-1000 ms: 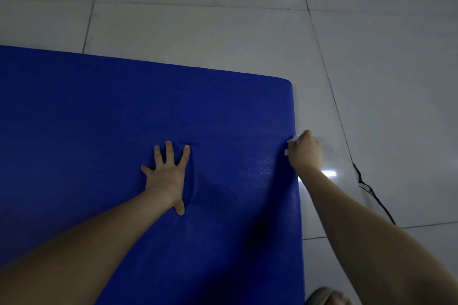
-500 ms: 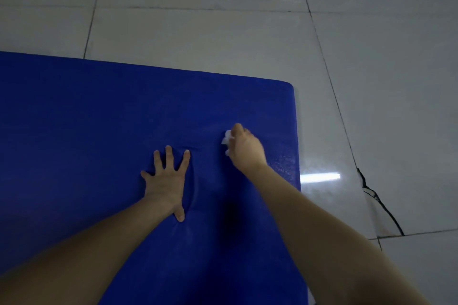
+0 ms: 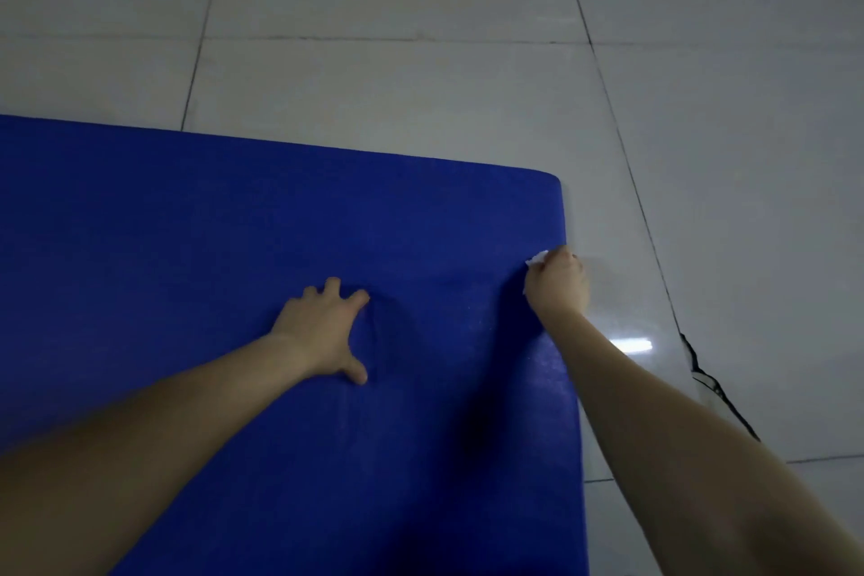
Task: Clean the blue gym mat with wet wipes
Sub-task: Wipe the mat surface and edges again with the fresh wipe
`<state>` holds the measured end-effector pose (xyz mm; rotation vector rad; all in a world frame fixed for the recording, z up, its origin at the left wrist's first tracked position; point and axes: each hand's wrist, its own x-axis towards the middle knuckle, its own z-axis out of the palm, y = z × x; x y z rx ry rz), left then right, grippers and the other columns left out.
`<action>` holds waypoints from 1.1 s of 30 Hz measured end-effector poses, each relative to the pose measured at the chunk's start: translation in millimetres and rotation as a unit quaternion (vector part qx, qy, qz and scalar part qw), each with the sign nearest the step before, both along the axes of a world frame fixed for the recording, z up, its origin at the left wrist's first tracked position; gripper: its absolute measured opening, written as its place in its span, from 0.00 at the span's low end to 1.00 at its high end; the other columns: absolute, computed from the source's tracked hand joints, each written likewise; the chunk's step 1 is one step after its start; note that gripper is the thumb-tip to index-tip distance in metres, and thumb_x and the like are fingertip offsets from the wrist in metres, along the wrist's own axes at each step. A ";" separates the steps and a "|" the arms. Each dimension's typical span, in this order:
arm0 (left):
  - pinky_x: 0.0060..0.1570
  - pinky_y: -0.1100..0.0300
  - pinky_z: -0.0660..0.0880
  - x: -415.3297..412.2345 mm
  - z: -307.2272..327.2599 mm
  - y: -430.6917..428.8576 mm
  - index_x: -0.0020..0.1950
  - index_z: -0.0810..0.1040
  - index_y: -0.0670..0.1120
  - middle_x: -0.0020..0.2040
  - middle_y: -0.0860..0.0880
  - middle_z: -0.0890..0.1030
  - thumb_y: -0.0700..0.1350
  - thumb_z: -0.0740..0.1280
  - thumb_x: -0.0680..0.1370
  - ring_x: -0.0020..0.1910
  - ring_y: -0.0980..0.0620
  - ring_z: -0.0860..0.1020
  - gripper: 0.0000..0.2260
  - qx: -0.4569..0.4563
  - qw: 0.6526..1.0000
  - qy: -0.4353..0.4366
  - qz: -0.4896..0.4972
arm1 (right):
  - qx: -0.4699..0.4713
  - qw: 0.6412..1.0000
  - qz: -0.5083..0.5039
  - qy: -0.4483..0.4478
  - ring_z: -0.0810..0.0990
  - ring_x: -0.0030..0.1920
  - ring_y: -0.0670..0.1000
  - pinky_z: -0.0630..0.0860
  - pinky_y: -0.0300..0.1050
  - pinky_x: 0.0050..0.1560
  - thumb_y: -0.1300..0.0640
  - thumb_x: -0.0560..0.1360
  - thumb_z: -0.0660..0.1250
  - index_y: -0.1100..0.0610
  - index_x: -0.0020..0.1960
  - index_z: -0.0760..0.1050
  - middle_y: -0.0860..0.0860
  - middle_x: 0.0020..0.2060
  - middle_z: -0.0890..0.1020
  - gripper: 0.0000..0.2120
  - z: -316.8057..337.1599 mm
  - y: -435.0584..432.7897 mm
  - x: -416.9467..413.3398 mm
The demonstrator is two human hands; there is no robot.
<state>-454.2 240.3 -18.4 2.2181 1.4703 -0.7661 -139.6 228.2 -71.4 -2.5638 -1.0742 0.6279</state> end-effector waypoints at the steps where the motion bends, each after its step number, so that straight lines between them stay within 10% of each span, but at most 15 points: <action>1: 0.65 0.42 0.74 0.6 1.2 9.8 0.81 0.51 0.53 0.75 0.43 0.58 0.71 0.78 0.58 0.73 0.40 0.63 0.60 0.027 1.000 -0.005 0.005 | -0.002 1.000 0.019 -0.005 0.79 0.54 0.62 0.73 0.51 0.49 0.56 0.82 0.59 0.63 0.59 0.70 0.62 0.57 0.79 0.11 0.3 4.9 -13.5; 6: 0.72 0.31 0.61 15.3 -16.9 39.2 0.78 0.26 0.58 0.79 0.41 0.29 0.62 0.84 0.58 0.80 0.35 0.36 0.73 -0.040 0.995 0.032 0.083 | 0.039 0.978 0.204 0.027 0.79 0.49 0.58 0.78 0.52 0.48 0.55 0.83 0.59 0.60 0.58 0.71 0.58 0.54 0.78 0.10 -8.9 24.3 -97.4; 11: 0.71 0.29 0.62 21.5 -20.0 39.9 0.78 0.26 0.58 0.79 0.40 0.29 0.60 0.85 0.58 0.79 0.33 0.36 0.73 -0.035 0.994 0.044 0.098 | 0.031 0.962 0.266 -0.044 0.79 0.45 0.55 0.73 0.47 0.38 0.56 0.81 0.64 0.58 0.56 0.70 0.55 0.52 0.77 0.07 -13.7 27.3 -86.5; 23: 0.72 0.28 0.58 22.5 -23.4 39.9 0.78 0.25 0.58 0.78 0.40 0.28 0.58 0.86 0.56 0.79 0.34 0.35 0.75 -0.046 0.992 0.042 0.112 | 0.039 0.999 -0.006 -0.010 0.74 0.45 0.57 0.69 0.48 0.44 0.58 0.82 0.59 0.61 0.55 0.69 0.59 0.54 0.78 0.06 -13.4 10.5 26.9; 33: 0.71 0.28 0.60 22.8 -30.6 42.6 0.77 0.24 0.57 0.78 0.39 0.28 0.61 0.85 0.57 0.79 0.32 0.36 0.75 -0.040 0.993 0.062 0.096 | 0.049 0.956 0.287 0.017 0.78 0.43 0.55 0.75 0.49 0.41 0.59 0.82 0.60 0.59 0.54 0.72 0.56 0.50 0.78 0.04 -13.0 67.3 -114.1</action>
